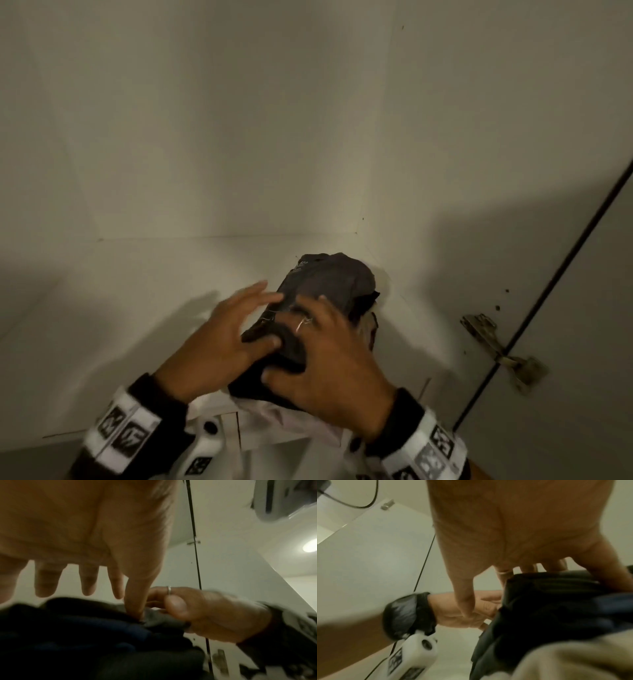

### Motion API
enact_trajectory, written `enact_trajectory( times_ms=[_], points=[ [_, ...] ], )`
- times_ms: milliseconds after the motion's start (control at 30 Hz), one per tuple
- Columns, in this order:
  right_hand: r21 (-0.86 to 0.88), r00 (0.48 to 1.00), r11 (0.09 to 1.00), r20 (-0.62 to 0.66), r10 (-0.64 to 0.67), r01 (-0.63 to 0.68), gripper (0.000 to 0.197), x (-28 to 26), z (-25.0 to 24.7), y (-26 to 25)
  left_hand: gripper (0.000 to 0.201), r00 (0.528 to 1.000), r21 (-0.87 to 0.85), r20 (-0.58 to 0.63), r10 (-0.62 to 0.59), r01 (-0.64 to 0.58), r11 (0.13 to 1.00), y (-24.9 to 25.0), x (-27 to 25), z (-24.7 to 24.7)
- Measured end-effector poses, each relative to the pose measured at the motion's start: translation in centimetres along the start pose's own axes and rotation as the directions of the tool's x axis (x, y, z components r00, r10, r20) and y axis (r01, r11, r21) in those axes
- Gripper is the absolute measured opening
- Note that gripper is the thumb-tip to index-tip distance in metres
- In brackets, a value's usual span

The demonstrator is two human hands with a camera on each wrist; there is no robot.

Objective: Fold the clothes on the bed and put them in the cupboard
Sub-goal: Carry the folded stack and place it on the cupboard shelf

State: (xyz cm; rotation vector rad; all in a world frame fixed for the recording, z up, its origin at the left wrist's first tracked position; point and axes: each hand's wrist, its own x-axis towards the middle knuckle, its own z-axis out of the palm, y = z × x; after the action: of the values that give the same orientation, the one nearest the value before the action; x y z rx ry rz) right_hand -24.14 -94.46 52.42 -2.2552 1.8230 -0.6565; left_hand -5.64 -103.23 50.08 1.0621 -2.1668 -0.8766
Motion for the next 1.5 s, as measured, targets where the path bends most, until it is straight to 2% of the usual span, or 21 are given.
enact_trajectory(
  times_ms=[67, 100, 167, 233, 333, 400, 500, 600, 667, 800, 867, 933, 967, 1033, 1133, 1267, 1500],
  points=[
    [-0.167, 0.996, 0.986, 0.087, 0.027, -0.012, 0.093, -0.5, 1.9, 0.4, 0.076, 0.982, 0.119, 0.188, 0.004, -0.027, 0.993, -1.0, 1.3, 1.6],
    [-0.23, 0.995, 0.973, 0.092, 0.047, -0.025, 0.1, -0.6, 2.7, 0.9, 0.081, 0.972, 0.147, 0.237, 0.006, -0.042, 0.988, -1.3, 1.6, 2.3],
    [-0.289, 0.992, 0.956, 0.098, 0.078, -0.046, 0.109, -0.7, 3.5, 1.9, 0.086, 0.97, 0.152, 0.244, 0.022, -0.061, 0.986, -1.4, 1.8, 3.5],
    [-0.296, 0.989, 0.953, 0.114, 0.093, -0.056, 0.117, -0.7, 3.6, 2.9, 0.08, 0.973, 0.15, 0.229, 0.025, -0.061, 0.987, -0.7, 1.8, 4.6],
    [-0.27, 0.989, 0.963, 0.139, 0.058, -0.018, 0.121, -0.6, 2.7, 4.9, 0.081, 0.973, 0.185, 0.23, 0.009, -0.053, 0.981, 0.4, 2.1, 6.2],
    [-0.225, 0.989, 0.974, 0.143, 0.023, 0.01, 0.121, -0.3, 2.0, 6.7, 0.082, 0.974, 0.226, 0.224, -0.017, -0.035, 0.974, 1.1, 2.9, 7.2],
    [-0.143, 0.978, 0.99, 0.203, 0.037, -0.008, 0.121, 0.7, 1.0, 8.8, 0.08, 0.979, 0.3, 0.192, -0.064, 0.003, 0.954, 1.9, 4.5, 8.5],
    [-0.046, 0.946, 0.99, 0.291, 0.14, -0.132, 0.117, 2.1, -0.8, 9.4, 0.08, 0.981, 0.343, 0.186, -0.062, -0.005, 0.939, 2.7, 6.4, 9.4],
    [0.001, 0.931, 0.978, 0.305, 0.2, -0.21, 0.115, 2.8, -1.9, 9.4, 0.077, 0.974, 0.39, 0.22, -0.056, -0.036, 0.92, 3.3, 7.8, 9.3],
    [-0.051, 0.932, 0.971, 0.275, 0.238, -0.233, 0.117, 4.2, -1.9, 10.8, 0.075, 0.935, 0.474, 0.345, -0.085, -0.095, 0.875, 3.6, 12.5, 6.6],
    [-0.042, 0.938, 0.973, 0.259, 0.231, -0.229, 0.123, 4.9, -1.6, 11.9, 0.058, 0.918, 0.48, 0.392, -0.061, -0.148, 0.865, 3.7, 15.3, 5.0],
    [-0.035, 0.953, 0.981, 0.231, 0.195, -0.192, 0.108, 5.7, -1.5, 12.9, 0.026, 0.92, 0.441, 0.391, 0.002, -0.19, 0.877, 4.4, 17.4, 4.4],
    [-0.042, 0.959, 0.984, 0.218, 0.178, -0.173, 0.096, 6.1, -1.4, 13.4, 0.019, 0.93, 0.412, 0.366, 0.046, -0.206, 0.888, 4.6, 18.4, 4.7],
    [-0.068, 0.961, 0.983, 0.211, 0.18, -0.169, 0.087, 7.2, -1.1, 14.3, 0.035, 0.934, 0.4, 0.351, 0.064, -0.212, 0.892, 4.9, 20.3, 5.8],
    [-0.113, 0.955, 0.974, 0.2, 0.217, -0.198, 0.086, 9.3, -0.5, 16.0, 0.058, 0.902, 0.503, 0.431, -0.031, -0.211, 0.838, 4.4, 23.2, 7.2],
    [-0.154, 0.944, 0.965, 0.221, 0.243, -0.213, 0.082, 11.3, -1.3, 17.4, 0.062, 0.868, 0.609, 0.484, -0.107, -0.247, 0.754, 4.8, 26.9, 7.2],
    [-0.151, 0.924, 0.952, 0.242, 0.296, -0.265, 0.09, 14.5, -2.1, 19.8, 0.063, 0.87, 0.637, 0.48, -0.113, -0.257, 0.727, 4.0, 31.3, 8.0]
  ],
)
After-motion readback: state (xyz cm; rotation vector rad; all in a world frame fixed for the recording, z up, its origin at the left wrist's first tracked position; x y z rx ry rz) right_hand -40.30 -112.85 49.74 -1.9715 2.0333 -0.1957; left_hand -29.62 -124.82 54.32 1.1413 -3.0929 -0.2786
